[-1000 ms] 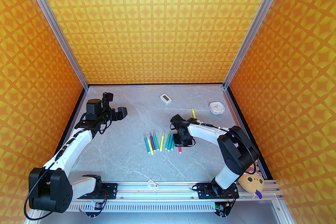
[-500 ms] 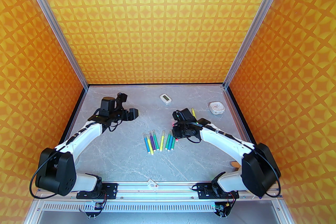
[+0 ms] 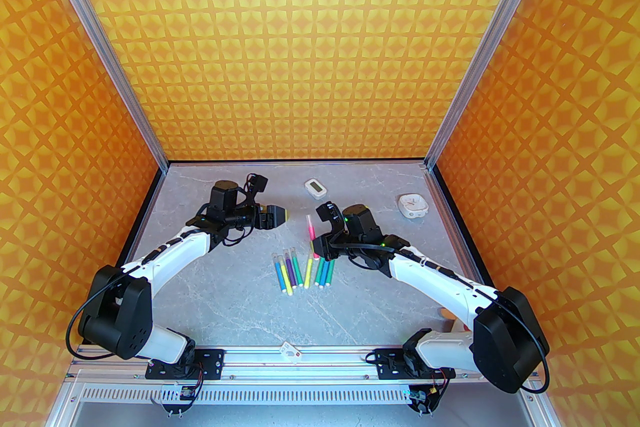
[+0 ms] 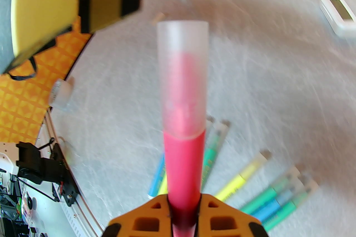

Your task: Open the pen caps

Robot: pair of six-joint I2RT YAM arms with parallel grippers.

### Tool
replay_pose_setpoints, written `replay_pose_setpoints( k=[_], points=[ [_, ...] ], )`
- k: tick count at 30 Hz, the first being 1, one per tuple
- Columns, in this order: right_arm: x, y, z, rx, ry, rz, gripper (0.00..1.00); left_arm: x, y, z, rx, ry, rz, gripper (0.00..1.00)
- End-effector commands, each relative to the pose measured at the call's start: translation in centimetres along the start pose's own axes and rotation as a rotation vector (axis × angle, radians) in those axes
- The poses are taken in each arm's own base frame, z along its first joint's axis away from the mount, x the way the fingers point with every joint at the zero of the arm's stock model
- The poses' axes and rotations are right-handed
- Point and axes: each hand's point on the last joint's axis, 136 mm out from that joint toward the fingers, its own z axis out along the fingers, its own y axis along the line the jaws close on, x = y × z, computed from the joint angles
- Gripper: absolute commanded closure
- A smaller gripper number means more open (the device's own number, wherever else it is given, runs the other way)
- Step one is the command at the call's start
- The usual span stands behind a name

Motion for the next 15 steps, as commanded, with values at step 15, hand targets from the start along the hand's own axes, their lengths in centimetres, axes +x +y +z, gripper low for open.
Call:
replay_pose_setpoints(
  k=[15],
  points=[
    [-1.9, 3.4, 0.7, -0.109, -0.063, -0.090, 1.00, -0.4, -5.6, 2.7, 0.216, 0.038, 0.070, 0.35]
  ],
)
